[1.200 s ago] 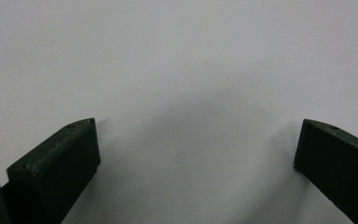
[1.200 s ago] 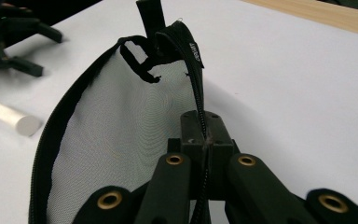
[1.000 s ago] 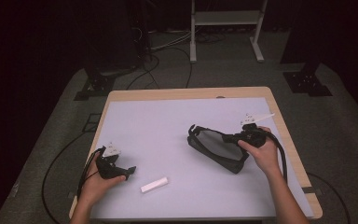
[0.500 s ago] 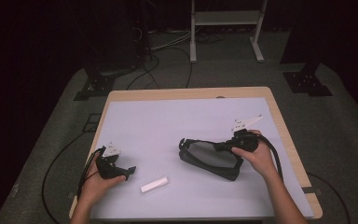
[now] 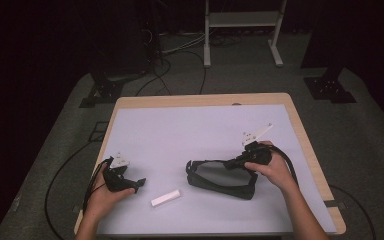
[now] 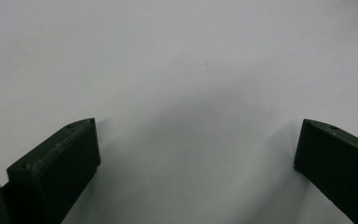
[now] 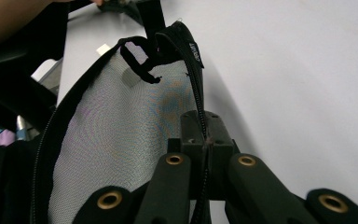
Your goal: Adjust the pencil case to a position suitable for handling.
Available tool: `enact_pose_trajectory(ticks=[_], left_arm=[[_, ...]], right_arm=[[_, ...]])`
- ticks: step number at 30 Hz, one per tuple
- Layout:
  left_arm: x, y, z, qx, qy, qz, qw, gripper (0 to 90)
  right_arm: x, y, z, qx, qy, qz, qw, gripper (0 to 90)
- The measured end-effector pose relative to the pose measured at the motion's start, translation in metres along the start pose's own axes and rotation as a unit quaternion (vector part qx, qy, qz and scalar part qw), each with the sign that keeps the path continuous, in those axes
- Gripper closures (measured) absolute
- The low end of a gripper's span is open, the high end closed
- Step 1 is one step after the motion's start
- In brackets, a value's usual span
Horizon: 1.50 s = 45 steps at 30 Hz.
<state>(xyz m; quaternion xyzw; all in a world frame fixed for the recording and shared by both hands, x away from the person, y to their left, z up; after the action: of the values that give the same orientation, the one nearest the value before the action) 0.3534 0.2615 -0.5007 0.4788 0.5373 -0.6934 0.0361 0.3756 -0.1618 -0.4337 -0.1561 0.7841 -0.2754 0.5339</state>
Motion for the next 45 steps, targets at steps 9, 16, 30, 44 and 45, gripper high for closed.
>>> enact_pose_trajectory(ticks=[9,16,30,44,45], left_arm=[[0.0,0.0,0.0,0.0,0.0,0.0,1.0,0.0],[0.0,0.0,0.0,0.0,0.0,0.0,1.0,0.0],[0.0,0.0,0.0,0.0,0.0,0.0,1.0,0.0],[0.0,0.0,0.0,0.0,0.0,0.0,1.0,0.0],[0.0,0.0,0.0,0.0,0.0,0.0,1.0,0.0]], right_arm=[[-0.002,0.012,-0.004,-0.031,-0.011,-0.024,0.9992,87.9],[-0.003,0.017,-0.007,-0.047,-0.017,-0.034,0.9982,87.9],[-0.001,0.028,-0.008,-0.055,-0.024,-0.051,0.9969,87.8],[-0.002,0.028,-0.01,-0.037,-0.035,-0.051,0.9974,79.6],[-0.002,0.027,-0.01,-0.036,-0.036,-0.049,0.9975,78.9]])
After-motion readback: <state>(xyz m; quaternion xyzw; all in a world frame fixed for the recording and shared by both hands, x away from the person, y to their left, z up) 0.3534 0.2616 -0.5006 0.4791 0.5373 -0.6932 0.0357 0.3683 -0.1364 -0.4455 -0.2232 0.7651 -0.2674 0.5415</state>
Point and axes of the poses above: each handheld gripper's, and its own axes: y roughly forward along the jaws, x roughly out of its underside, z roughly to its right, the point moved 3 cm from there along y, roughly forward along the jaws, and after that the axes turned 1 degree about -x, right-handed, at the moved point
